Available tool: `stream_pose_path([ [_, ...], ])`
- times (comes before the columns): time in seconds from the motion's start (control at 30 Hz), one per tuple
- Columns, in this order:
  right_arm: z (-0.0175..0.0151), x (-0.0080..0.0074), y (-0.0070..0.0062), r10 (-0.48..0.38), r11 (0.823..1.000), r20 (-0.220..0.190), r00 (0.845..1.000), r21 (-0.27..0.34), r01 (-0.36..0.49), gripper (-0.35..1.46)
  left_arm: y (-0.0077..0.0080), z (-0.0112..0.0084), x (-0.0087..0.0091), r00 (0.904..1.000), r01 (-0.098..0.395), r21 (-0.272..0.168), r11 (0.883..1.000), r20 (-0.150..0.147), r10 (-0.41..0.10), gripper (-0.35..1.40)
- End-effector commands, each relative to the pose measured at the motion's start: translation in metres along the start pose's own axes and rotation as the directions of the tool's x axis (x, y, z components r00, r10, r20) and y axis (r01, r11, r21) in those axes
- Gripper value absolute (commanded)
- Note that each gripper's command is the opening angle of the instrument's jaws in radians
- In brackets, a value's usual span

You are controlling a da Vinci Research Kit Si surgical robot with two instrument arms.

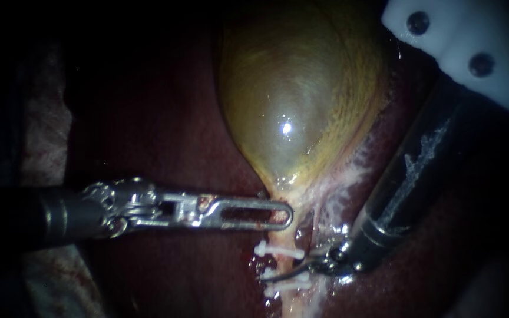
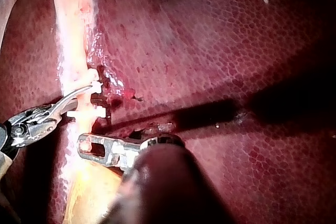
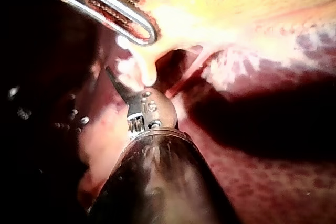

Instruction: Go to the cutting position left tube

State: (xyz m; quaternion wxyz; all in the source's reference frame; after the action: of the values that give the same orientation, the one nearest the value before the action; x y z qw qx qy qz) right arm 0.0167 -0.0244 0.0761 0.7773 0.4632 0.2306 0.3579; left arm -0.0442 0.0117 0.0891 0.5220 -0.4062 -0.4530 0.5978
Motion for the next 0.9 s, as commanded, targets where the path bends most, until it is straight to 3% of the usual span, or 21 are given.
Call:
stream_pose_path([
  [0.03,0.0,0.0001,-0.0001,0.0,1.0,-0.003,1.0,0.001,0.0,0.87,0.0,0.0,0.0,1.0,0.0,0.0,1.0,0.0,0.0,-0.35],
  [0.23,-0.0002,0.001,-0.0002,0.009,1.0,-0.021,1.0,0.012,-0.009,0.84,0.0,0.0,0.0,1.0,0.0,0.0,1.0,0.0,0.0,-0.35],
  [0.5,0.0001,0.0016,0.0008,0.026,1.0,-0.037,0.999,0.011,-0.025,0.82,0.0,0.0,0.0,1.0,0.0,0.0,1.0,0.0,0.0,-0.35],
  [0.9,0.0003,0.0014,0.0009,0.046,0.999,-0.039,0.998,0.012,-0.046,0.82,0.0,0.0,0.0,1.0,0.0,-0.001,1.0,0.0,0.0,-0.35],
])
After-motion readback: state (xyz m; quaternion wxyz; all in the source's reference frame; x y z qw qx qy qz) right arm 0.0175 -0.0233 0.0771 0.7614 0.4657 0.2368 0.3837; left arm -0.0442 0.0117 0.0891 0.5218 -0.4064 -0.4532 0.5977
